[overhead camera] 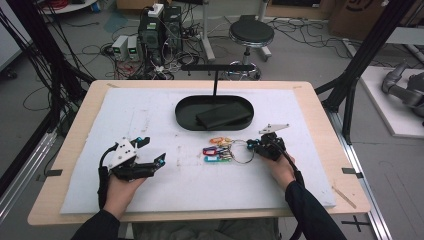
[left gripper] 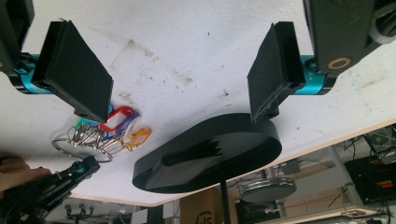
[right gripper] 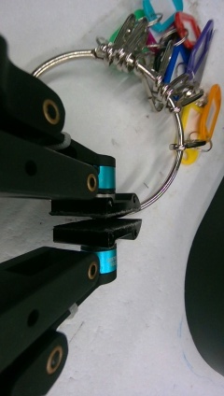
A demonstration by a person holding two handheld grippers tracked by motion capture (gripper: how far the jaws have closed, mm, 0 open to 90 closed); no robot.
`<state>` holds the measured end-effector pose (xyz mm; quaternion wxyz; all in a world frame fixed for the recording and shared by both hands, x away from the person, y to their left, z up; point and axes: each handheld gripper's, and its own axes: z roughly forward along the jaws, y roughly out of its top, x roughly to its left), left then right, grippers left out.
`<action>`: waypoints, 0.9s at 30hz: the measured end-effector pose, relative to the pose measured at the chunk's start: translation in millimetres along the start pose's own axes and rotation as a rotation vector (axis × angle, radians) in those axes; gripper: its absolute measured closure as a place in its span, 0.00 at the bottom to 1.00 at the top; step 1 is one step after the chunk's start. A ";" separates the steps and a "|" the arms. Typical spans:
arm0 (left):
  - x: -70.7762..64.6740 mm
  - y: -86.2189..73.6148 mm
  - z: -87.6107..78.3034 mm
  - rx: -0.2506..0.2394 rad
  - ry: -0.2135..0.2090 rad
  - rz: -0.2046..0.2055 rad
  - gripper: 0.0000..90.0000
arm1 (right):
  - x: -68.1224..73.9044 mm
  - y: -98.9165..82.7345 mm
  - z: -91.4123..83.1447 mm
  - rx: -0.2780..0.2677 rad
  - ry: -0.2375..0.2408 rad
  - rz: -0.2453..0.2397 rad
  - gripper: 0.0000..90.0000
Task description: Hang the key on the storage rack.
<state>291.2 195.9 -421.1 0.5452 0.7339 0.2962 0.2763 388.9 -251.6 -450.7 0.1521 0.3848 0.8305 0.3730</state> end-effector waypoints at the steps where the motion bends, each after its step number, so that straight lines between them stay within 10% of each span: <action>1: 0.2 -0.1 -0.1 0.001 -0.001 0.000 0.25 | -0.3 0.2 -1.2 -0.009 0.002 0.000 0.97; 14: -1.0 0.3 0.3 -0.002 -0.002 0.004 0.25 | -3.1 4.8 -30.1 -0.209 0.061 0.061 0.97; 27: -2.2 0.8 1.0 -0.006 -0.009 0.008 0.25 | 10.5 8.7 -40.3 -0.287 0.140 0.067 0.97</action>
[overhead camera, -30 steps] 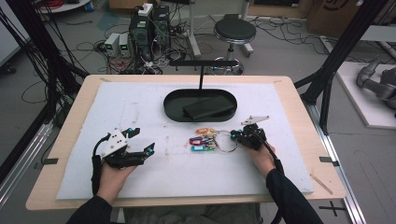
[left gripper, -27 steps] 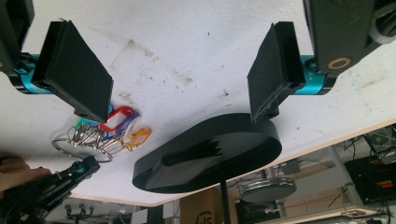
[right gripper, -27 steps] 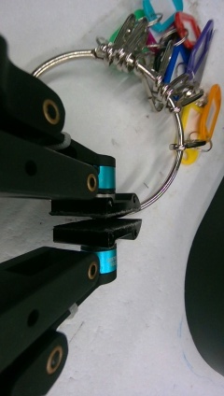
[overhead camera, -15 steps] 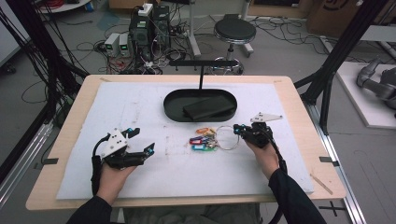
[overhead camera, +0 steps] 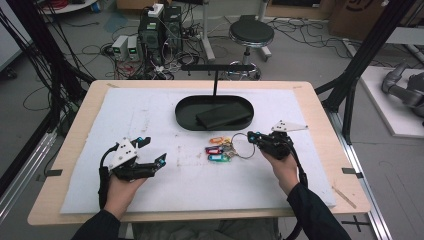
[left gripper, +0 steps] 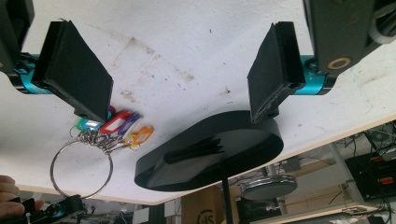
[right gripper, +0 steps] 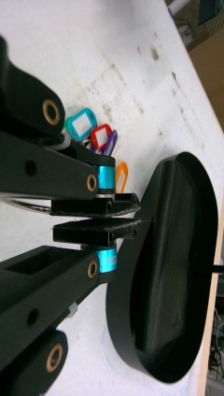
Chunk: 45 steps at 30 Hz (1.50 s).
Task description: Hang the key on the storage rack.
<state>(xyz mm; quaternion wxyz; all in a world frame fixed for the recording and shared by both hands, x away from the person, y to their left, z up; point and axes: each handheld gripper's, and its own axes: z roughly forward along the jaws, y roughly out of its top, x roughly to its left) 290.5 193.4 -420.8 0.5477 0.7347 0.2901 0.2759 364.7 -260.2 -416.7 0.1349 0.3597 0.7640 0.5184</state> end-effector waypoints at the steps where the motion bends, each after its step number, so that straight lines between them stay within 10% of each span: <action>1: -0.3 -0.1 0.3 -0.001 0.000 0.000 0.25 | 0.7 -0.2 0.3 0.002 0.003 0.003 0.97; 16: -1.7 -0.1 1.7 0.001 -0.017 0.007 0.25 | 5.1 -2.7 4.7 0.060 0.018 -0.002 0.97; 45: -2.0 -0.1 1.5 0.003 -0.025 0.005 0.25 | 8.6 53.3 -24.9 -0.057 0.105 -0.105 0.97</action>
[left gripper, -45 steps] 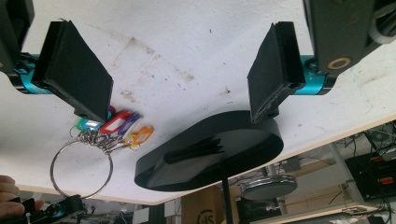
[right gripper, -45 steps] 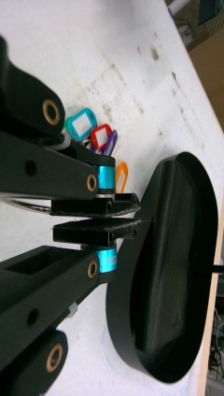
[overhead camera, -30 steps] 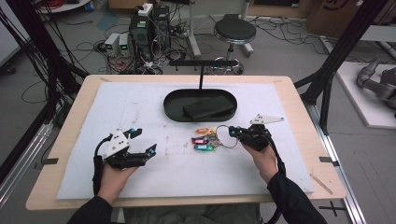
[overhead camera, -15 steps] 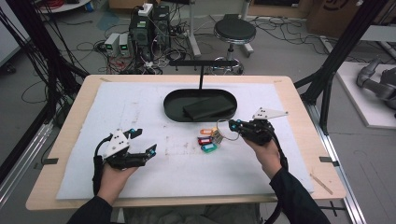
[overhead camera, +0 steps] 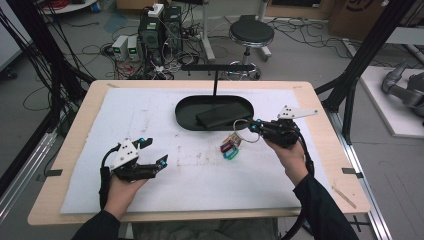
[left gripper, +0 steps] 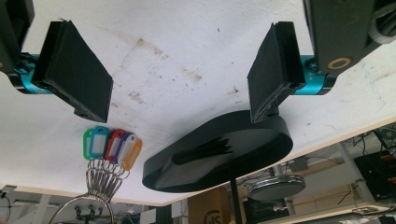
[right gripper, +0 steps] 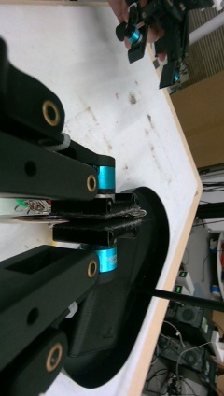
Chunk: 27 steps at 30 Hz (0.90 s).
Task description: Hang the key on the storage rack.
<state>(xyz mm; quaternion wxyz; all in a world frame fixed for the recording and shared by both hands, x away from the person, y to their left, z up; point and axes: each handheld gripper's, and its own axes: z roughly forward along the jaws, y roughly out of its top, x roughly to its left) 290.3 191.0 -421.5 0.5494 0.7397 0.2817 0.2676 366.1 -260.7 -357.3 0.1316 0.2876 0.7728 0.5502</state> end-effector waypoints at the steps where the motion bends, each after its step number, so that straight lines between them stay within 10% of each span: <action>1: 0.1 0.0 0.0 0.000 -0.001 0.000 0.25 | -0.4 1.4 -0.3 -0.005 0.004 -0.003 0.97; 27: -1.1 10.0 1.9 -0.020 -0.041 -0.003 0.25 | -5.0 47.3 -12.8 -0.063 0.030 -0.065 0.97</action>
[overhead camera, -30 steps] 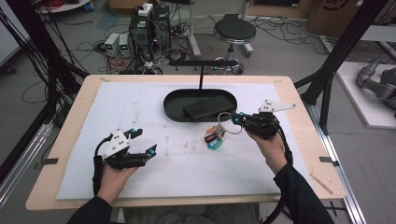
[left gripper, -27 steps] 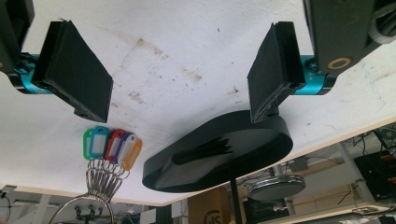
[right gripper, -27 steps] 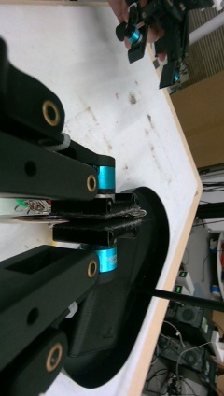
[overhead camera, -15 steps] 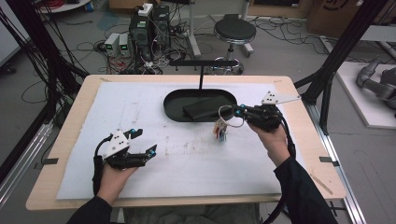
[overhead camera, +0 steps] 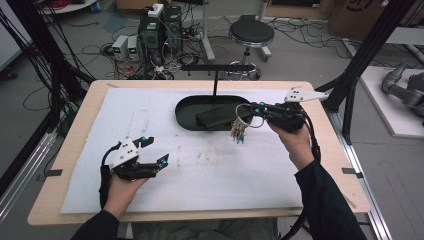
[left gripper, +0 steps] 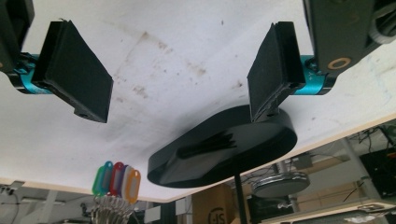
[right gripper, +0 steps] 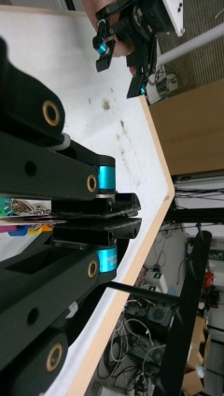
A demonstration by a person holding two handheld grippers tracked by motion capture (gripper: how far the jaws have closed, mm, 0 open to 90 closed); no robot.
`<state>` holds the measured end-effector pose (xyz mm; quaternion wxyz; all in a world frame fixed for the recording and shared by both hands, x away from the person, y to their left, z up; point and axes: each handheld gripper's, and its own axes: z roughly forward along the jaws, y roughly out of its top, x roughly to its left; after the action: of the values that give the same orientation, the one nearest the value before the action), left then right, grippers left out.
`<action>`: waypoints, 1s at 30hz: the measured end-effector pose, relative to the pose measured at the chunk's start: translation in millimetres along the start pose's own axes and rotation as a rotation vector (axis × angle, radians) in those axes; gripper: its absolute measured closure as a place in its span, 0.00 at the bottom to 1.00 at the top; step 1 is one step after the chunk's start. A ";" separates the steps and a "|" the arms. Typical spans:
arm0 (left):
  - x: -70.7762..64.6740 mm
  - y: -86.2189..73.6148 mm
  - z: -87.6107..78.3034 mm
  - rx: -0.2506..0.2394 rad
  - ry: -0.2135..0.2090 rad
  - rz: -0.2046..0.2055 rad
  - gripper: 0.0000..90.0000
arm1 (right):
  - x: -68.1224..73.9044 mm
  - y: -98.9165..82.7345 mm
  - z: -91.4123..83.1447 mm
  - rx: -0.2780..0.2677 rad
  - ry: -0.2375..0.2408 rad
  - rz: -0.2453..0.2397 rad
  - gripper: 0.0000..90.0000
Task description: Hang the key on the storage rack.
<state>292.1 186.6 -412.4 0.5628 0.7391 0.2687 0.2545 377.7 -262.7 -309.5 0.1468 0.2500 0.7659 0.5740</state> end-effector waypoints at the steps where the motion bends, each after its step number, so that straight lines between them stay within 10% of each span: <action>1: -0.3 2.6 1.4 -0.007 -0.018 -0.002 0.25 | 0.5 0.5 0.1 -0.002 0.003 -0.001 0.97; 13: -11.0 41.6 42.5 -0.033 -0.261 -0.040 0.26 | 10.2 2.6 6.1 0.003 0.073 -0.024 0.97; 30: -10.3 82.1 84.1 -0.067 -0.357 0.005 0.30 | 23.0 3.9 20.6 0.013 0.153 -0.057 0.97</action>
<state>350.8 102.8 -353.6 0.6251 0.7542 0.1539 0.1296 370.0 -232.6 -310.4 0.1023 0.1845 0.7853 0.5821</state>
